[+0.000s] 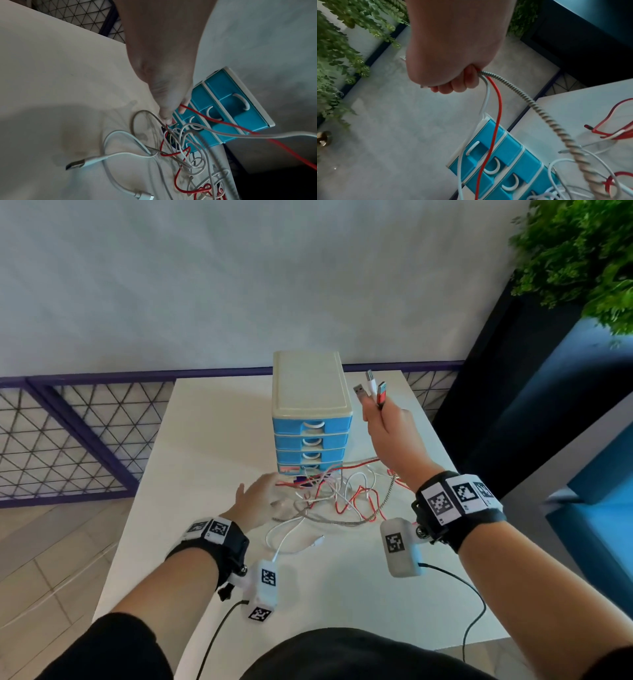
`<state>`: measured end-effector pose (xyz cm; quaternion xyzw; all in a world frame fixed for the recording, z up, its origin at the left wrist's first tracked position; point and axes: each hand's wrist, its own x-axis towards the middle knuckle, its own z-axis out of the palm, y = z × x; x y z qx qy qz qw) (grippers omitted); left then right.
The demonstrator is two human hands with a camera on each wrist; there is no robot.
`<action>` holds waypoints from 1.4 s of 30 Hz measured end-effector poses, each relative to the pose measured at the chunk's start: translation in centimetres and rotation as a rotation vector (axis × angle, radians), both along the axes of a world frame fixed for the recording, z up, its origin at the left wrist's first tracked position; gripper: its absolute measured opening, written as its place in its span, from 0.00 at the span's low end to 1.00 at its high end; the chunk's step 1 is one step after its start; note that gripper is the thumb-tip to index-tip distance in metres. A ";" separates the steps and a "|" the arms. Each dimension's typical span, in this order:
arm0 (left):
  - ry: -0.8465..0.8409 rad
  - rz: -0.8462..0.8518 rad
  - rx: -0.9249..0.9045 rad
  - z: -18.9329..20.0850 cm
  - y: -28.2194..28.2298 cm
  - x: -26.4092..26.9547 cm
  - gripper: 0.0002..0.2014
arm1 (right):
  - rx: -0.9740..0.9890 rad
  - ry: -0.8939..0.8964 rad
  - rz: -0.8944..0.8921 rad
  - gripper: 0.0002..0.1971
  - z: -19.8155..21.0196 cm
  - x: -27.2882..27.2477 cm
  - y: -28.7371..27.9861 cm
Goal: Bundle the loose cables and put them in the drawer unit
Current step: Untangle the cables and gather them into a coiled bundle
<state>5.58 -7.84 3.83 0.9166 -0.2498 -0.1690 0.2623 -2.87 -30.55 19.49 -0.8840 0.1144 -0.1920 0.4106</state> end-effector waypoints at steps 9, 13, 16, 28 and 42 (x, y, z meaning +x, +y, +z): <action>0.180 0.182 0.119 -1.7 3.3 -1.4 0.07 | 0.211 0.041 0.003 0.17 -1.2 0.9 1.5; 0.276 -0.037 0.358 -3.7 3.1 -3.9 0.18 | 0.237 0.108 0.070 0.16 -1.1 0.9 2.5; 0.191 -0.137 0.422 -3.9 2.8 -4.9 0.10 | 0.112 0.126 0.140 0.14 -1.0 0.7 2.7; 0.024 0.015 -0.495 11.6 -1.5 -0.8 0.06 | 0.413 0.134 0.200 0.17 -1.3 3.2 2.0; 0.515 0.125 -0.966 15.9 -7.2 -2.2 0.25 | 1.121 0.035 0.318 0.17 1.4 3.5 4.7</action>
